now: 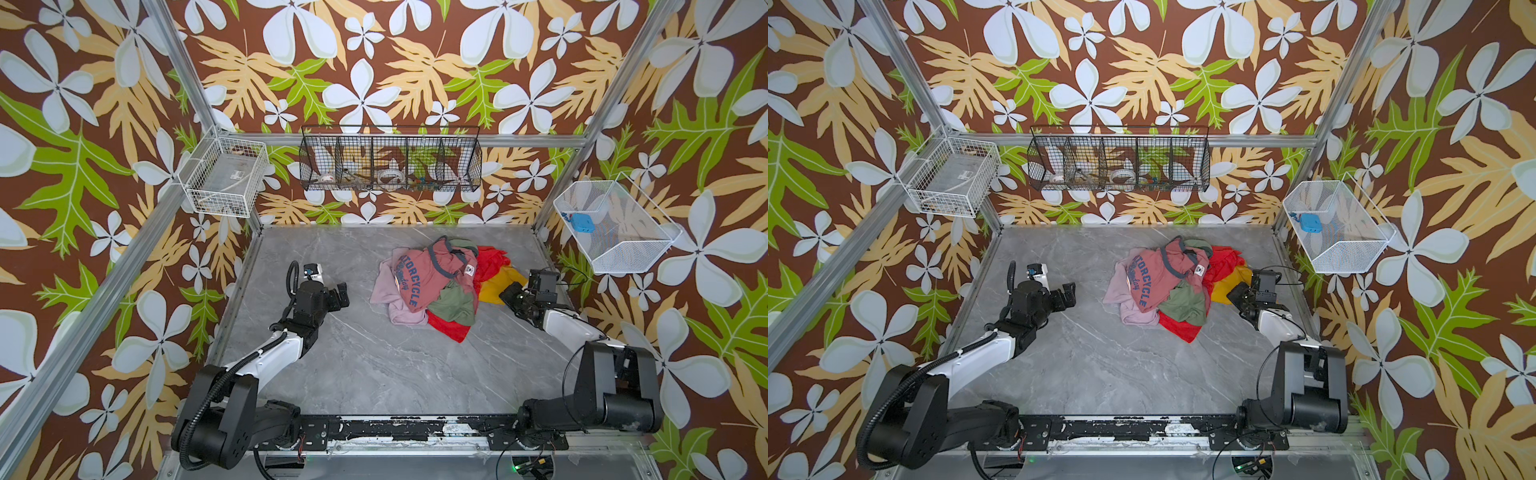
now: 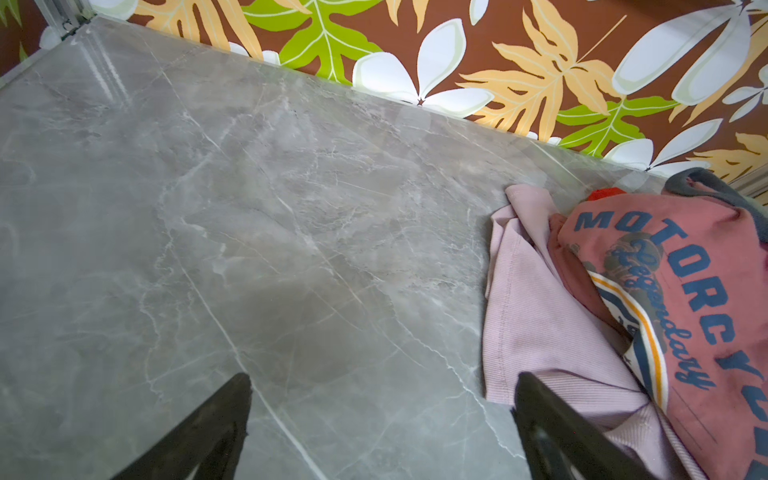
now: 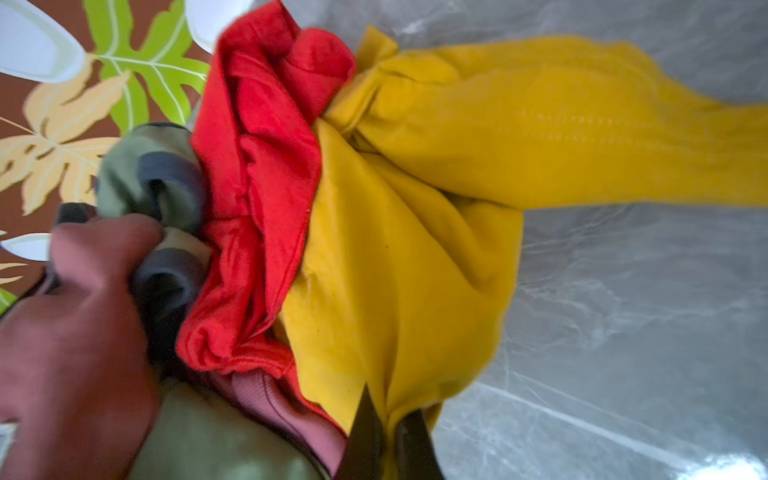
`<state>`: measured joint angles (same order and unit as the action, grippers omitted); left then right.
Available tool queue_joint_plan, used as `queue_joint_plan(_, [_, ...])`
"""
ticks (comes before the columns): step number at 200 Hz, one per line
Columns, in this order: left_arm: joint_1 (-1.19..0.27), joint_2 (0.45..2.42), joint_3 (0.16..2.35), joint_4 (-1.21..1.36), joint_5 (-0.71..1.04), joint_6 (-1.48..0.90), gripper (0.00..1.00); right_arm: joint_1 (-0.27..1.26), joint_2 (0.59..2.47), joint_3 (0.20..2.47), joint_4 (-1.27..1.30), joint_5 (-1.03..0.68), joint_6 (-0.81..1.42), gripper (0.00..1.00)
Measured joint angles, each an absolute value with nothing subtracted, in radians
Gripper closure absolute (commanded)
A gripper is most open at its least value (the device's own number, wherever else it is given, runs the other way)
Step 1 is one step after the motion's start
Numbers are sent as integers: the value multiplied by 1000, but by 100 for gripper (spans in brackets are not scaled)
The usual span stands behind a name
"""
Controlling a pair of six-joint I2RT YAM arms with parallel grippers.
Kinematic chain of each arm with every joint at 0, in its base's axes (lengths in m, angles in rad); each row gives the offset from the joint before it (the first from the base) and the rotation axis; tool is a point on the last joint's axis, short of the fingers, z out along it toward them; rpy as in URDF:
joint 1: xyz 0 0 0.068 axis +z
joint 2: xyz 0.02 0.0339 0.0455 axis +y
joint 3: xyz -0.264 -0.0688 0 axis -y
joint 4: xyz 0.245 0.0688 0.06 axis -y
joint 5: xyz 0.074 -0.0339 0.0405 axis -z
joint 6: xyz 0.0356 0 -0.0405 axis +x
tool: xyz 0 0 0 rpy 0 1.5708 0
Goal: Pick out a specific cloth from the pile
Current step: 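Reach the right gripper to the yellow shirt while the left gripper approaches the pile, then grasp and lift the yellow shirt with the right gripper while the left presses the pile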
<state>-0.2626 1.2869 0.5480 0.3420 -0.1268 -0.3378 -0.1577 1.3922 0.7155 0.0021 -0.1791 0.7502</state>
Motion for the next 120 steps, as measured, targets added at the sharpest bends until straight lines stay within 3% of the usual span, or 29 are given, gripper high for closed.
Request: queue_joint_plan(120, [-447, 1462, 693, 312, -119, -338, 2, -142, 1216, 749, -47, -238, 715, 100])
